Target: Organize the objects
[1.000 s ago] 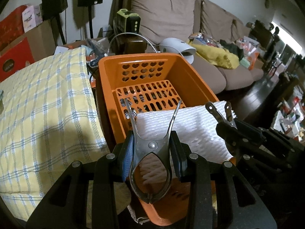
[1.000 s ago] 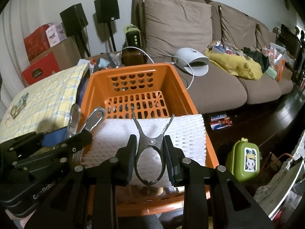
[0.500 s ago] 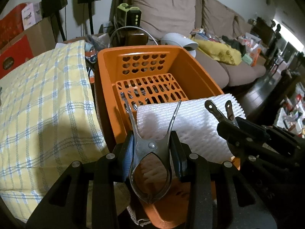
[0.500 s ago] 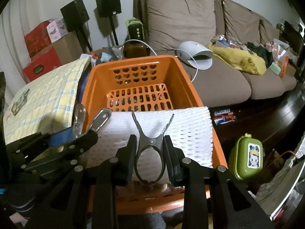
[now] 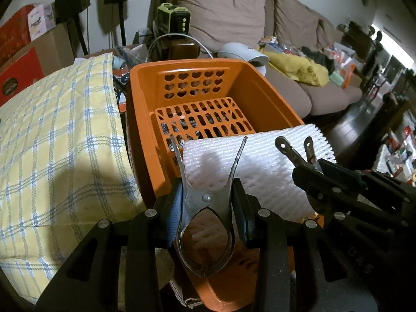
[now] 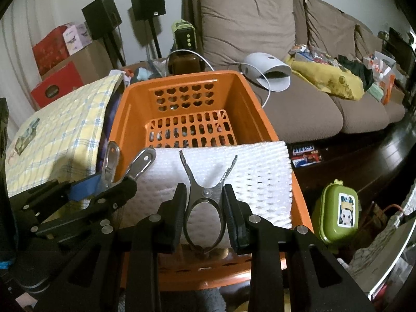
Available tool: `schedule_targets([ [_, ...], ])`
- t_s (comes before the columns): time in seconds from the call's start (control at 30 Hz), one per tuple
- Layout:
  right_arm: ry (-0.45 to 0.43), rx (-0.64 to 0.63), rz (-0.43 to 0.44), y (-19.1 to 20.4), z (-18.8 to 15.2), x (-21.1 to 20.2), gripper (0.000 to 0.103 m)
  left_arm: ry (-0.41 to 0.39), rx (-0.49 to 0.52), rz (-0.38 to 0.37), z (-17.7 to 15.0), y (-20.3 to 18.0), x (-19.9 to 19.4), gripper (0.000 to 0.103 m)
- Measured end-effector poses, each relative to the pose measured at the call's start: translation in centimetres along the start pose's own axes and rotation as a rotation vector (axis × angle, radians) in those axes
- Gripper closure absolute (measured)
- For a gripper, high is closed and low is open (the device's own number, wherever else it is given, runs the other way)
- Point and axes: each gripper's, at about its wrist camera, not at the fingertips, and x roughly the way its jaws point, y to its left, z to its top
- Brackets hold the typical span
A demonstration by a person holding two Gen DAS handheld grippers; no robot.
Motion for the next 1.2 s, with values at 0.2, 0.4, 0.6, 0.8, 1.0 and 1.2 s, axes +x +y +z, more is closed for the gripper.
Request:
schedule_targets([
  [0.2,0.008,0.001,-0.003,0.0,-0.1,0.1,0.075,0.000,0.002,0.000,-0.1,-0.2,0.0,0.069],
  [0.4,0.013,-0.002,-0.001,-0.1,-0.2,0.2,0.075,0.001,-0.002,-0.001,-0.2,-0.2,0.0,0.069],
  [0.6,0.020,0.000,-0.003,-0.1,-0.2,0.3,0.075,0.009,-0.007,-0.004,-0.4,-0.1,0.2,0.069],
  [0.8,0.019,0.012,-0.011,-0.4,-0.3,0.3,0.075,0.024,-0.035,-0.019,0.0,0.8,0.4,0.069],
  [1.0,0.034,0.014,-0.013,-0.4,-0.4,0.6,0.075,0.031,-0.037,-0.025,0.2,1.0,0.7,0.069],
  [1.2,0.053,0.013,-0.014,-0.5,-0.5,1.0,0.075,0.034,-0.031,-0.027,0.2,0.8,0.8,0.069],
])
